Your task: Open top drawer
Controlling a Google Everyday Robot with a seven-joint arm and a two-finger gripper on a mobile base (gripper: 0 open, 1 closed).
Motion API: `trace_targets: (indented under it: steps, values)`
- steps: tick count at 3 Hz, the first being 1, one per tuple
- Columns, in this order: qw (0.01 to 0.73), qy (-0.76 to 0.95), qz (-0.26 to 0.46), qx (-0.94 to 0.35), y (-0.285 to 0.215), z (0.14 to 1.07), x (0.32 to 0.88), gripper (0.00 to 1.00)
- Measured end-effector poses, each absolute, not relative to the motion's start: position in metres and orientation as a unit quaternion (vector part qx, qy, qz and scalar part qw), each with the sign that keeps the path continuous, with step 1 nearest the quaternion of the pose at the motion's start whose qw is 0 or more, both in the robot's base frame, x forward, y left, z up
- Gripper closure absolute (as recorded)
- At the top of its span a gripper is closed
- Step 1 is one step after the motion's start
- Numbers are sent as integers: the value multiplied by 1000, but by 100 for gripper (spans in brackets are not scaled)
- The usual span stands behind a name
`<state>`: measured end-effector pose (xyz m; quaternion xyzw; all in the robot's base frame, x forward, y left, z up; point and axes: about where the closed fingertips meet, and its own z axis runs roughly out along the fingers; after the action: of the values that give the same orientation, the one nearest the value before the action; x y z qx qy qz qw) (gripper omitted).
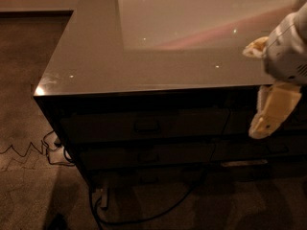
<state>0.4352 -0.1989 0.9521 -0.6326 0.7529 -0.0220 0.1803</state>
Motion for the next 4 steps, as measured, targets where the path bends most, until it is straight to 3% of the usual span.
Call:
trace_targets:
  steps: [2, 4]
  values:
    - [138, 707, -52, -692, -150, 860, 441, 0]
    - [128, 715, -47, -685, -153, 849, 442, 0]
